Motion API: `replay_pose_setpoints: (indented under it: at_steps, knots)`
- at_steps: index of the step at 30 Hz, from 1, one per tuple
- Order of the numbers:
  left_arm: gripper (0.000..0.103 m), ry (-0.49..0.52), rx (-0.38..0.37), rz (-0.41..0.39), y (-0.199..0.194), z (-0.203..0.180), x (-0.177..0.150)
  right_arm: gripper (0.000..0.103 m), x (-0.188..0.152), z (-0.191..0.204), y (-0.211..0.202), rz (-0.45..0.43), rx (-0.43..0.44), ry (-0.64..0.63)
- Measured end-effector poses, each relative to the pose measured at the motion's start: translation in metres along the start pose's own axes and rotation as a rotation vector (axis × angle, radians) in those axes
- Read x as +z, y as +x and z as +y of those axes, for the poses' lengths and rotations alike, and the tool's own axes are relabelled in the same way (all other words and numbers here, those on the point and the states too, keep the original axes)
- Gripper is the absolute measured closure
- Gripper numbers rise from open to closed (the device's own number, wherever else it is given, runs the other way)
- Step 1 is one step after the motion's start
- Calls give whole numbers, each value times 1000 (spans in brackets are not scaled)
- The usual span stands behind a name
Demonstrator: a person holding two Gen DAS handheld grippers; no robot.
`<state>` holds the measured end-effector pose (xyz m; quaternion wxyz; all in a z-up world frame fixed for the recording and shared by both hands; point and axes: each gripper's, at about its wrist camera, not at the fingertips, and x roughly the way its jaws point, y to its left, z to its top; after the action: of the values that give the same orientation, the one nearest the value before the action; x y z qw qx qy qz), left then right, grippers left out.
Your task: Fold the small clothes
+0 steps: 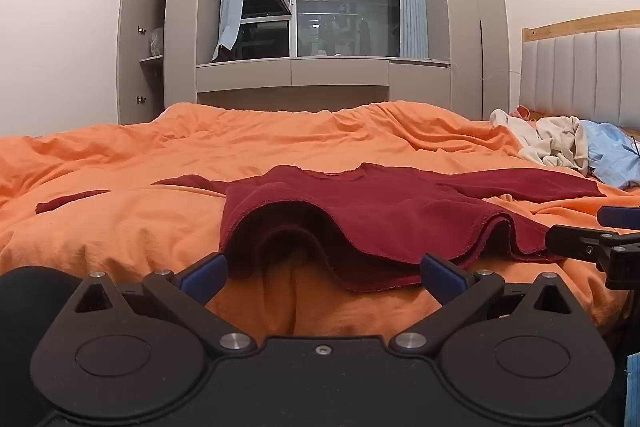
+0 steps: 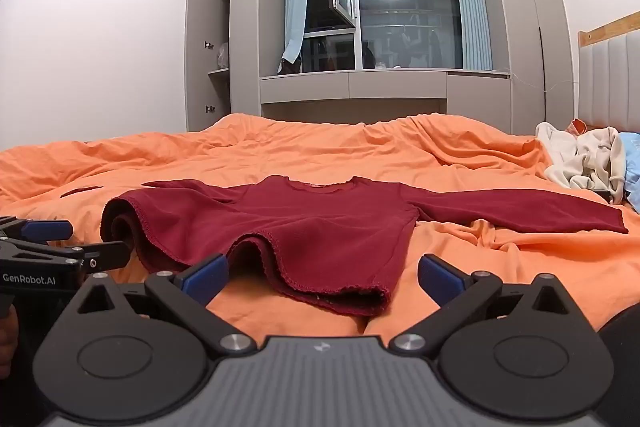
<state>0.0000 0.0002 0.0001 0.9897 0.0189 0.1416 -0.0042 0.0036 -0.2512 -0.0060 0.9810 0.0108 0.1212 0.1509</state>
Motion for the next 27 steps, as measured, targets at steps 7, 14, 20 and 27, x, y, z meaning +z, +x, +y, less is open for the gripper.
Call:
replay_pose_setpoints:
  at_steps: [7, 14, 20, 27]
  knots:
    - [0, 1, -4, 1, 0, 0, 0, 0, 0, 0, 0, -2, 0, 0]
    - [0, 1, 0, 2, 0, 0, 0, 0, 0, 0, 0, -2, -1, -1]
    - [1, 1, -2, 2, 0, 0, 0, 0, 0, 0, 0, -2, 0, -1]
    - [0, 2, -1, 2, 0, 0, 0, 0, 0, 0, -1, -2, 0, -2]
